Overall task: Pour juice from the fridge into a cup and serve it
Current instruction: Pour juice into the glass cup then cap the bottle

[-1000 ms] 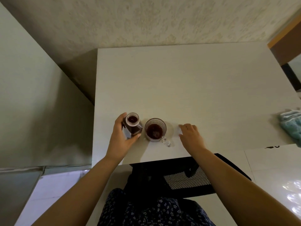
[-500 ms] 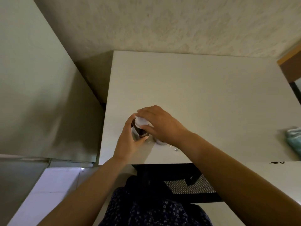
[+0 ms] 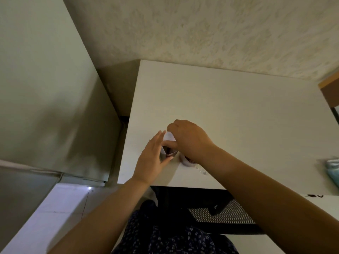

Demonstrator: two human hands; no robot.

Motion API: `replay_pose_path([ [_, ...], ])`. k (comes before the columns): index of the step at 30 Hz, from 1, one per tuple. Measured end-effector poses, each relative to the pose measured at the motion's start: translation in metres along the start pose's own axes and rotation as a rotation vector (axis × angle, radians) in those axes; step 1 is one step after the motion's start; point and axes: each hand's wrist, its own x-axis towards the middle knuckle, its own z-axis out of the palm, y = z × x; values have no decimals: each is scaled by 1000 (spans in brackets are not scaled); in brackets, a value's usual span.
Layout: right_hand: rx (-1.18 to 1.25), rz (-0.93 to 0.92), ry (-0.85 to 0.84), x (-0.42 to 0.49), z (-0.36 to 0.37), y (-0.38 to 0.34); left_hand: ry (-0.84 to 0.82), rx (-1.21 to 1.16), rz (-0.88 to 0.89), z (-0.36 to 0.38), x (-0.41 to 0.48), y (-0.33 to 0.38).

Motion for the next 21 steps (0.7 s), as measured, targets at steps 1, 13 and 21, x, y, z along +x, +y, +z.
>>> replay_pose_path([
  [1,-68,17,10,2,-1,-2,14,26,14,0,0,0],
  [13,-101,-270,2,-6,2,3,17,38,14,-1,-1,-4],
  [21,-87,-156,-61,-1,1,1,10,35,27,-3,-1,-3],
])
